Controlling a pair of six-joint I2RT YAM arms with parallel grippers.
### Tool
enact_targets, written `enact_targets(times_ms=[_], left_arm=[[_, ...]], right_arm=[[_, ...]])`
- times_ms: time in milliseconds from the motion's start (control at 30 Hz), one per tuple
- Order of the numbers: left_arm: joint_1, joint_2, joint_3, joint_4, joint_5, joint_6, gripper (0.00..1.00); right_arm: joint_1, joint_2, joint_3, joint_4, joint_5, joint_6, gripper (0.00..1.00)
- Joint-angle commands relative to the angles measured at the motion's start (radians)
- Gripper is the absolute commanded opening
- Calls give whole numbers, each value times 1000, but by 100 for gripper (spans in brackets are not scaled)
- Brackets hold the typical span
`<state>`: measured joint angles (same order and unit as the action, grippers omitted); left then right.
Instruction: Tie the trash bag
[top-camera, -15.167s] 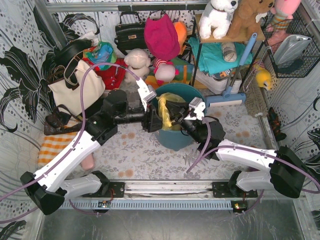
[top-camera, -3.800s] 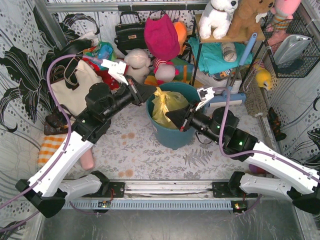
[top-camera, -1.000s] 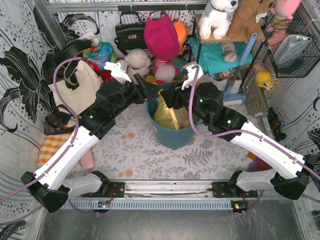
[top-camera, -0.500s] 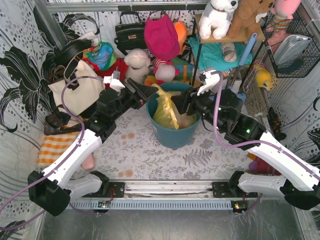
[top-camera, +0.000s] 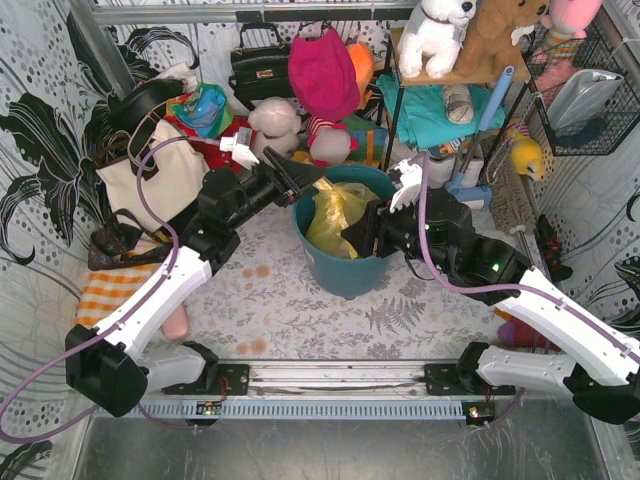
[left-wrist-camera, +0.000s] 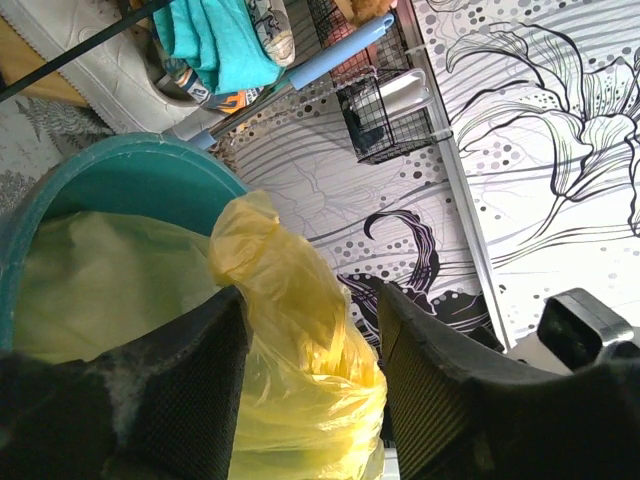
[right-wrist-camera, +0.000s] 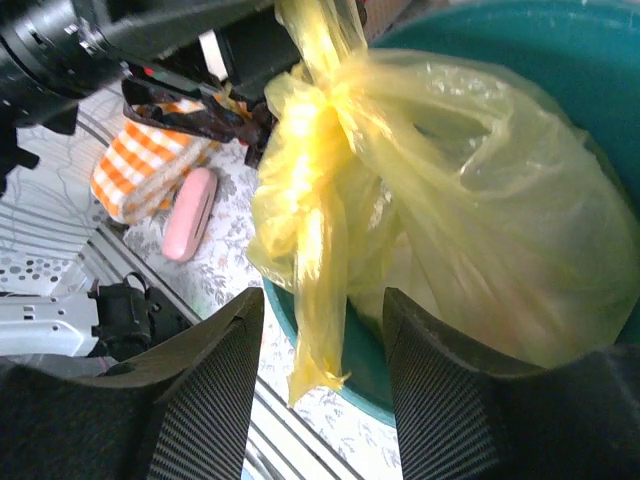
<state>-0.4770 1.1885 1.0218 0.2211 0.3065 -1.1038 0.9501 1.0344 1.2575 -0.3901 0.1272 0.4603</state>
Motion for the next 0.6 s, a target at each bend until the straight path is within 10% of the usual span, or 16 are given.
enact_targets(times_ms=[0,567], left_arm=[[4,3,33,69,41,17,55],[5,14,43,57,48,38,42]], right_arm=[[-5,0,-18,-34,-25,47,51],[-4,50,-40,-59,-101,39,44]])
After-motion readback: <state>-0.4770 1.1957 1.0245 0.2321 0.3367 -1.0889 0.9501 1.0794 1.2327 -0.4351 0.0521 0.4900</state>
